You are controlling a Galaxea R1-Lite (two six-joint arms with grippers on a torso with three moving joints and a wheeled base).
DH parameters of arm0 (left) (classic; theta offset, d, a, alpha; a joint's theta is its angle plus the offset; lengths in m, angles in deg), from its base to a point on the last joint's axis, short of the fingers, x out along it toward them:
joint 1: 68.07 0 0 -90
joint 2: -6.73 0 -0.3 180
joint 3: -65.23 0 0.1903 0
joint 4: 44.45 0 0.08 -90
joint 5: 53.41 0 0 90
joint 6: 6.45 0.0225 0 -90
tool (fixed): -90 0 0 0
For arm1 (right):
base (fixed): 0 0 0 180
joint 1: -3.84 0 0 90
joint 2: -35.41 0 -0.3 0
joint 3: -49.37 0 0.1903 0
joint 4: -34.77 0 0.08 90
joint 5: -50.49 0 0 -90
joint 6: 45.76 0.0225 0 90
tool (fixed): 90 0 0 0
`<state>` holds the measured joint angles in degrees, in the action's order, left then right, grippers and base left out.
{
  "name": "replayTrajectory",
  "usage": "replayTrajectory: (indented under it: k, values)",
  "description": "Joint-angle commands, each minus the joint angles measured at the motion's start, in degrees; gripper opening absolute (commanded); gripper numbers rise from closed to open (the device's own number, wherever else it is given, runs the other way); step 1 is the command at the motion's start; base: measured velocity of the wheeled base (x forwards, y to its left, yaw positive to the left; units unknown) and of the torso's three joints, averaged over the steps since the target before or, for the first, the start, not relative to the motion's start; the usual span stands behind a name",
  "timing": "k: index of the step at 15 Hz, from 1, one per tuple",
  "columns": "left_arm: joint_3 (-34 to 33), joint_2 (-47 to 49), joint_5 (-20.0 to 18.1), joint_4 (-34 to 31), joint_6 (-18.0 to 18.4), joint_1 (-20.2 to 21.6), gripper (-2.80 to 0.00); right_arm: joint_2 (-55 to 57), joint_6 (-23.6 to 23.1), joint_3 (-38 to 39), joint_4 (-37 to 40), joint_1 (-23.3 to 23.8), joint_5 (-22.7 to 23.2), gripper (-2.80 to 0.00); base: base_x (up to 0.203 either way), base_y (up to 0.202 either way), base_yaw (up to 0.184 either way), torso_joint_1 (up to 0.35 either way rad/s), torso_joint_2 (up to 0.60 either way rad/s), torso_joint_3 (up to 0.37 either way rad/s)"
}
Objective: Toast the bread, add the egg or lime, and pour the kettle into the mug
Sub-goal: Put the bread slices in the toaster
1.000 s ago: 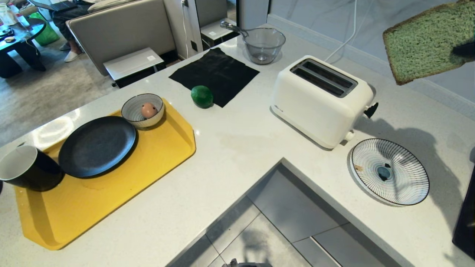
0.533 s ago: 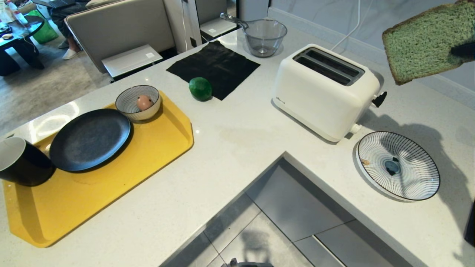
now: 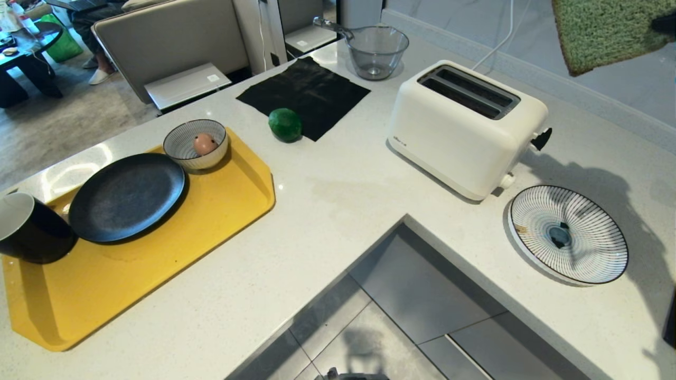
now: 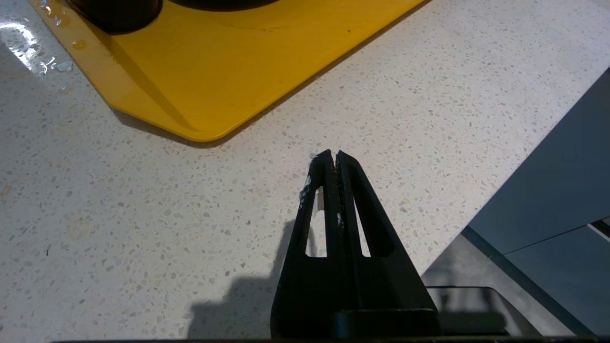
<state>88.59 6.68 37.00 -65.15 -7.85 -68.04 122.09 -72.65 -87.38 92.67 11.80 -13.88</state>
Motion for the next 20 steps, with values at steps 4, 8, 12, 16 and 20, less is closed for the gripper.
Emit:
replayTrajectory:
  k: [4,8,12,16,20]
  values:
    - [-1.0,0.0,0.0,0.1,0.0,0.1,-2.8,3.5,-7.7,-0.8,-1.4,-0.5,2.1,-2.8,0.0,0.0,0.0,0.0,0.0,0.0]
    - [-1.0,0.0,0.0,0.1,0.1,0.0,-2.8,2.8,-7.7,-0.7,-1.4,-0.5,2.0,-2.8,0.0,0.0,0.0,0.0,0.0,0.0]
    - [-1.0,0.0,0.0,0.1,0.1,0.0,-2.8,2.0,-7.7,-0.7,-1.3,-0.5,2.0,-2.8,0.0,0.0,0.0,0.0,0.0,0.0]
    - [-1.0,0.0,0.0,0.1,0.1,0.0,-2.8,1.6,-7.7,-0.7,-1.2,-0.5,2.0,-2.8,0.0,0.0,0.0,0.0,0.0,0.0]
    - [-1.0,0.0,0.0,0.1,0.1,0.0,-2.8,1.6,-7.7,-0.7,-1.1,-0.5,2.1,-2.8,0.0,0.0,0.0,0.0,0.0,0.0]
